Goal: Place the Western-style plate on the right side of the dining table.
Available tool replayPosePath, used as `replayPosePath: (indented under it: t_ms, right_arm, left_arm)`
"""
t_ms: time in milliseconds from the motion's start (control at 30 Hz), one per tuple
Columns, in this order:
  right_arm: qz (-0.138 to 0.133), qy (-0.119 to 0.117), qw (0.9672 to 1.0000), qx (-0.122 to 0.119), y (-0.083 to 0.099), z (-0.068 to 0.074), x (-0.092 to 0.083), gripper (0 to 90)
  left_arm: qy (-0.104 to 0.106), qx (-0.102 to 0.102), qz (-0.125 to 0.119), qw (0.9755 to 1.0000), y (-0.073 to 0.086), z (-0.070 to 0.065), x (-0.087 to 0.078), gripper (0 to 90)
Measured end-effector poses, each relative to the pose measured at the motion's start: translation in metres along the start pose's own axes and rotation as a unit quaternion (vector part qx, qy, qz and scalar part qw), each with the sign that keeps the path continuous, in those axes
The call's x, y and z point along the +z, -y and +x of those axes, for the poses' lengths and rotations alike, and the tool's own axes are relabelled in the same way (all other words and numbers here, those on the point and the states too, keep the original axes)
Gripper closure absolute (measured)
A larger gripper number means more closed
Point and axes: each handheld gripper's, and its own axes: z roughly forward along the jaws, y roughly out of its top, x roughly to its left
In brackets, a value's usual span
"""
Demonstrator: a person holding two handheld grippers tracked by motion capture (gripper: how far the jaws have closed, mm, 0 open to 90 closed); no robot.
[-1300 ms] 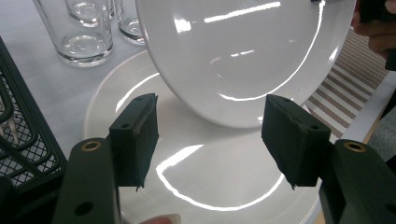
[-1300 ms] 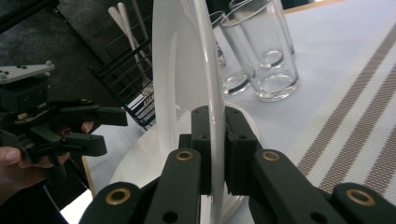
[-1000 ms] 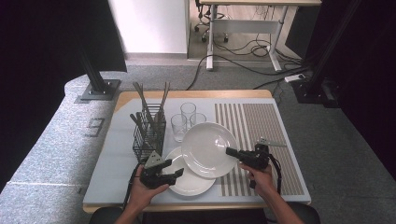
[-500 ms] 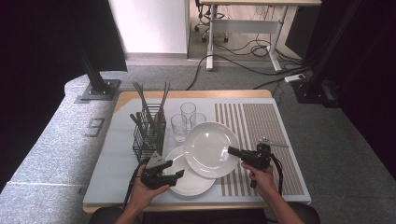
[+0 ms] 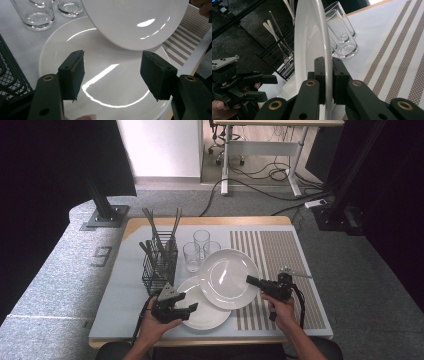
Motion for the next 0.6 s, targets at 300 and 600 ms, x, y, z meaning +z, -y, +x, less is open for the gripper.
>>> replayPosePath:
  t_ms: [300,600]
  right_arm:
    - [-0.006,0.002,1.0,0.0,-0.0011,-0.0011,-0.002,84.7]
    - [-0.014,0.008,0.9999,0.001,-0.0041,-0.0047,-0.0056,84.7]
  left_arm:
    - [0.003,0.001,0.005,1.0,0.0003,-0.0008,0.0007,36.1]
    - [0.006,0.002,0.009,0.9999,0.0005,-0.0009,0.0015,36.0]
